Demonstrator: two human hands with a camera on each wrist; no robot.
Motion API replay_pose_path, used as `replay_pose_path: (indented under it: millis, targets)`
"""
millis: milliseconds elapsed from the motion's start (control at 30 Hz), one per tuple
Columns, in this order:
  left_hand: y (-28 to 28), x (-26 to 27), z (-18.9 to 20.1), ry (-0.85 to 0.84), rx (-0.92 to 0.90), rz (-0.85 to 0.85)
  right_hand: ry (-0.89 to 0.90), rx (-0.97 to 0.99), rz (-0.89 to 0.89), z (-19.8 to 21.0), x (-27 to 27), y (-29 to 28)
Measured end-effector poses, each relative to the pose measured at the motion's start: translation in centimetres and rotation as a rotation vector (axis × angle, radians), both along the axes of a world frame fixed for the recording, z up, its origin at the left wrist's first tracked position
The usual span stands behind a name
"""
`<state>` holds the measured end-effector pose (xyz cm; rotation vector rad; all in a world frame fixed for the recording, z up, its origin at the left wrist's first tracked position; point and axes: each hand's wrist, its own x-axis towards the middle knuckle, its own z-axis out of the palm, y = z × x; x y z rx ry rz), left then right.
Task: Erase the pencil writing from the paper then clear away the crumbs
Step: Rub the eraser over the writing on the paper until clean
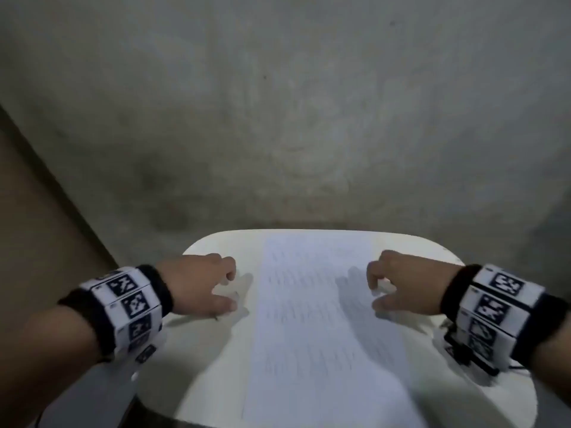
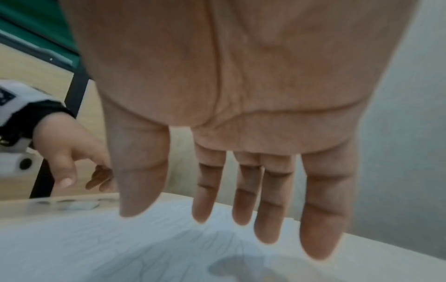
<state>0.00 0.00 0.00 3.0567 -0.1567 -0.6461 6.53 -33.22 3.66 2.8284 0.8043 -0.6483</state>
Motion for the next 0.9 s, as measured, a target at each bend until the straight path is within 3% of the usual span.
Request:
replay_pose_path:
  millis: [167, 333, 700, 900]
  targets:
    - [-1.4, -0.6, -1.4, 0.017, 0.08, 0.065, -0.032, 0.009, -0.09, -1.4, -1.1, 1.9]
    - [-3.2, -1.6, -1.2, -0.095, 0.144, 0.056, -0.037, -0.106, -0.161, -2.7, -1.5, 3.0]
    - [-5.9, -2.2, 0.9, -0.255, 0.072, 0.066, -0.08, -0.159, -0.171, -3.6, -4.0, 1.9]
    - [-7.0, 0.4, 1.5, -0.31, 0.006, 0.042, -0.11, -0.109, -0.128, -2.5, -2.1, 2.6]
